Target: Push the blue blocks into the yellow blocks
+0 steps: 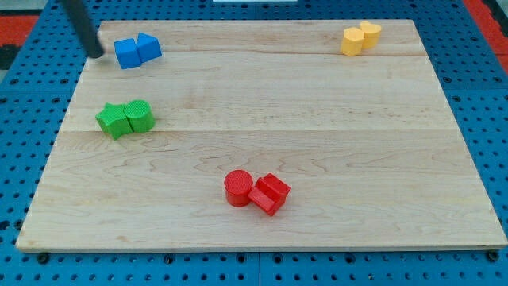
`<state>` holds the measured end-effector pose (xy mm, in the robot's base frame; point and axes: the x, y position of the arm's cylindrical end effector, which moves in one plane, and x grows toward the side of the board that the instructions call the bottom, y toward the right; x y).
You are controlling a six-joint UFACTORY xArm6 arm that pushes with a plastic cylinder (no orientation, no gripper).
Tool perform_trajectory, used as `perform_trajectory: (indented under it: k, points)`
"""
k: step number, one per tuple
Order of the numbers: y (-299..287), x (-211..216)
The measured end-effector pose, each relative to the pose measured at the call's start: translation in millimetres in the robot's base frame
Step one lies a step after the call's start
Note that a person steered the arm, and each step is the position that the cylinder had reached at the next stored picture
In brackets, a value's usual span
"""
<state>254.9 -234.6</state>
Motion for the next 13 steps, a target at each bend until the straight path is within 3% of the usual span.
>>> perform_trajectory:
  k: [1,2,3,4,6,7,9,12,13]
  points:
    - [60.8,-23.8]
    - [76.9,-28.8]
    - [17.6,-20.0]
    - [-32.7,22.5]
    - [-46.2,66.9]
    - [-33.7,55.5]
    - [21.7,26.4]
    - [229.7,-30.0]
    - [264.3,-32.3]
